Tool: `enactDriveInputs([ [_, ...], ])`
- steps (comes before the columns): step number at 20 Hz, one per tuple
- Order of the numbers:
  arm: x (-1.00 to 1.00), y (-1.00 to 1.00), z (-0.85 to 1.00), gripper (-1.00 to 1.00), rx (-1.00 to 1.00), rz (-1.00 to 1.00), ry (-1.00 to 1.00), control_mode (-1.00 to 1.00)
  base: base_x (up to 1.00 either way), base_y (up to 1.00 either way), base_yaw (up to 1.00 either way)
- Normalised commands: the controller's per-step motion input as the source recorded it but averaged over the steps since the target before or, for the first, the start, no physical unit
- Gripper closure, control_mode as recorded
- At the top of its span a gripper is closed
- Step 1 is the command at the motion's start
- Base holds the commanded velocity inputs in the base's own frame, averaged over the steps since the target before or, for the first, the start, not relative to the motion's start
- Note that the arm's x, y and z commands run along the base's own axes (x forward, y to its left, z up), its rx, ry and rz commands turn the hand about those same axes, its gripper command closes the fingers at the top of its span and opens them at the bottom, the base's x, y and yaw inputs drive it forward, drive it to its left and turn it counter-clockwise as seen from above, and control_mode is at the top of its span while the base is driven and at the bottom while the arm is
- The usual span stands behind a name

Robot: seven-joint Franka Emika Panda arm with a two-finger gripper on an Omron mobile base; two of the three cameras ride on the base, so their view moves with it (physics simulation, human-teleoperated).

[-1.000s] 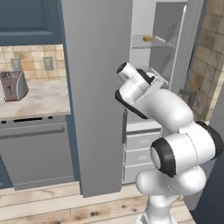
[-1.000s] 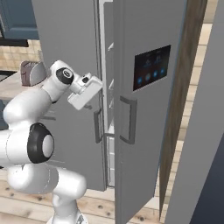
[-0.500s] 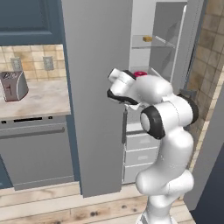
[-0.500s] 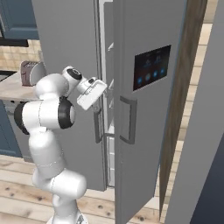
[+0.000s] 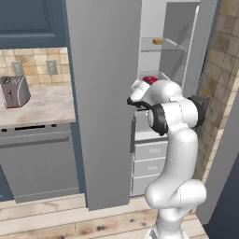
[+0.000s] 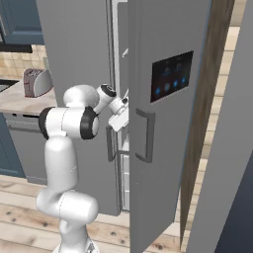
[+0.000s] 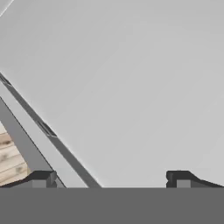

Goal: Take the cake and donut from the fridge and place them on the empty tray on the dining counter.

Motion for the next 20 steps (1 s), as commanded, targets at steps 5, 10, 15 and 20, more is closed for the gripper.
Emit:
enactDriveInputs([
  [5, -0.45, -1.0, -0.48, -1.0, 0.0, -0.2, 0.07, -1.0, 0.0, 0.0, 0.0],
  [10, -1.0, -1.0, -0.08, -1.0, 0.0, -0.15, -0.01, -1.0, 0.0, 0.0, 0.0],
  [15, -1.0, -0.97, 0.0, -1.0, 0.0, -0.06, -0.09, -1.0, 0.0, 0.0, 0.0],
  [20, -1.0, -0.07, 0.4, -1.0, -0.02, 0.01, -0.2, -1.0, 0.0, 0.0, 0.0],
])
